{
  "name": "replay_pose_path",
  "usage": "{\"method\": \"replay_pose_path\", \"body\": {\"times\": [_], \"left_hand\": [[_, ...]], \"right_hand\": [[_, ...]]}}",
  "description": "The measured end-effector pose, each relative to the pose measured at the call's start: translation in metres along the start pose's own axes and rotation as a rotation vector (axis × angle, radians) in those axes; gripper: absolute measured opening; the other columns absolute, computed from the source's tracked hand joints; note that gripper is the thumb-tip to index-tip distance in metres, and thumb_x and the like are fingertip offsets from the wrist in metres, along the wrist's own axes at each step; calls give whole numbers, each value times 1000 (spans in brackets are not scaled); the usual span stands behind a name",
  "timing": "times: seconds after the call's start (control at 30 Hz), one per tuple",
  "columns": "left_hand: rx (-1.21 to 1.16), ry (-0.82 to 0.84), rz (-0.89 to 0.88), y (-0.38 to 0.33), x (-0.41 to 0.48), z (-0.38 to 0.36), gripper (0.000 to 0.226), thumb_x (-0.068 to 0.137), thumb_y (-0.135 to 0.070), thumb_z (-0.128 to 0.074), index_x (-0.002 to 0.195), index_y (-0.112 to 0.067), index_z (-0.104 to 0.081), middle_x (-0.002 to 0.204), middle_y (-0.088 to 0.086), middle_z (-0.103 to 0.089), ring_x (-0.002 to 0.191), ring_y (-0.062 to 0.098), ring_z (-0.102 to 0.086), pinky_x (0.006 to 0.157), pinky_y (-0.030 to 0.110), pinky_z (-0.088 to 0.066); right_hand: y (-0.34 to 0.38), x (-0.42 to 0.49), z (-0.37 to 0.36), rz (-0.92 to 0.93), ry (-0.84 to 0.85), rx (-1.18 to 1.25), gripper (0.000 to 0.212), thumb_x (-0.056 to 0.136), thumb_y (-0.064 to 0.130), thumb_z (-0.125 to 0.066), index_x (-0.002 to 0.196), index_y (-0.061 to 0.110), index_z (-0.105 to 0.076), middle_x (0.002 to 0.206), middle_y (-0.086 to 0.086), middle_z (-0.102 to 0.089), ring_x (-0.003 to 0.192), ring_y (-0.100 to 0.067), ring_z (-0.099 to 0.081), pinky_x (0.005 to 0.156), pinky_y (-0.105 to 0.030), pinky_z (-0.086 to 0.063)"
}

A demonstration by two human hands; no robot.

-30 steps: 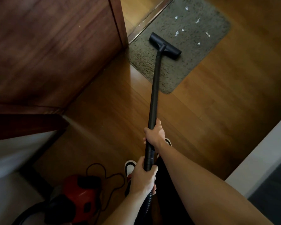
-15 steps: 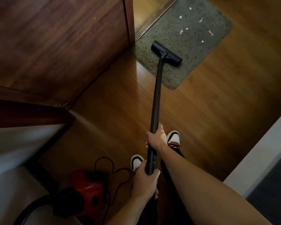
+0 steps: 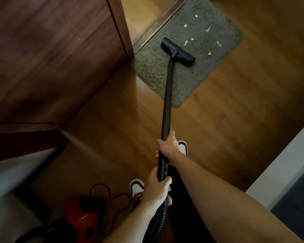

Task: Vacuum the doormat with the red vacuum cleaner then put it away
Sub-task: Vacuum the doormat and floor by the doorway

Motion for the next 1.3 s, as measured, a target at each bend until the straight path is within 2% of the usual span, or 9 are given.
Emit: {"method": "replay_pose_path", "body": {"times": [0.17, 0.5, 0.7, 0.87, 1.07, 1.2, 1.3], "left_hand": [[32, -51, -46, -42, 16, -14, 7, 96, -23, -60, 95, -18, -55, 58, 2, -54, 36, 21, -46, 41, 29, -45], [-57, -62, -28, -107, 41, -57, 3, 95, -17, -57, 94, -15, -56, 59, 6, -50, 36, 22, -42, 42, 29, -42], [-83, -39, -53, -134, 49, -65, 4, 96, -17, -57, 93, -15, -55, 58, 5, -50, 35, 21, -43, 41, 29, -42], [-71, -41, -65, -130, 46, -57, 2, 94, -18, -58, 93, -16, -58, 58, 6, -50, 37, 22, -43, 43, 30, -43], [-21, -53, -62, -101, 30, -37, 4, 94, -16, -57, 93, -13, -55, 59, 7, -50, 34, 21, -42, 39, 27, -41], [41, -74, -66, -70, 20, -15, 6, 92, -15, -58, 88, -13, -54, 59, 7, -52, 35, 22, -44, 43, 30, -44], [67, -62, -60, -46, 9, 1, 7, 93, -15, -58, 89, -15, -52, 60, 8, -51, 34, 21, -44, 42, 29, -43]], "right_hand": [[36, 17, 22, 7, -10, -1, 58, 100, 10, -54, 146, 28, -25, 95, -16, -62, 50, -17, -59, 43, -28, -55], [91, 53, 68, -6, 7, -26, 62, 99, 7, -53, 149, 31, -24, 98, -17, -60, 52, -20, -58, 46, -31, -54], [116, 63, 82, 6, -16, -20, 58, 99, 7, -53, 146, 26, -27, 89, -14, -59, 48, -17, -56, 44, -29, -54], [115, 57, 76, -7, -24, -27, 57, 99, 7, -53, 146, 26, -27, 85, -14, -59, 49, -17, -57, 45, -30, -54], [89, 38, 53, -35, -27, -8, 57, 100, 7, -54, 145, 27, -26, 91, -14, -60, 51, -18, -57, 49, -32, -56], [62, 20, 30, -45, -30, 6, 58, 100, 9, -54, 147, 27, -25, 90, -14, -61, 48, -17, -57, 44, -28, -54], [40, 7, 11, -63, -27, 32, 58, 100, 10, -55, 147, 28, -24, 97, -15, -61, 51, -16, -58, 43, -27, -53]]}}
Point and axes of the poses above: each hand's wrist, its own x-axis towards the middle knuckle, its own z-axis out of the back of the hand, y = z × x, the point moved 5 cm from there along x, towards the middle knuckle
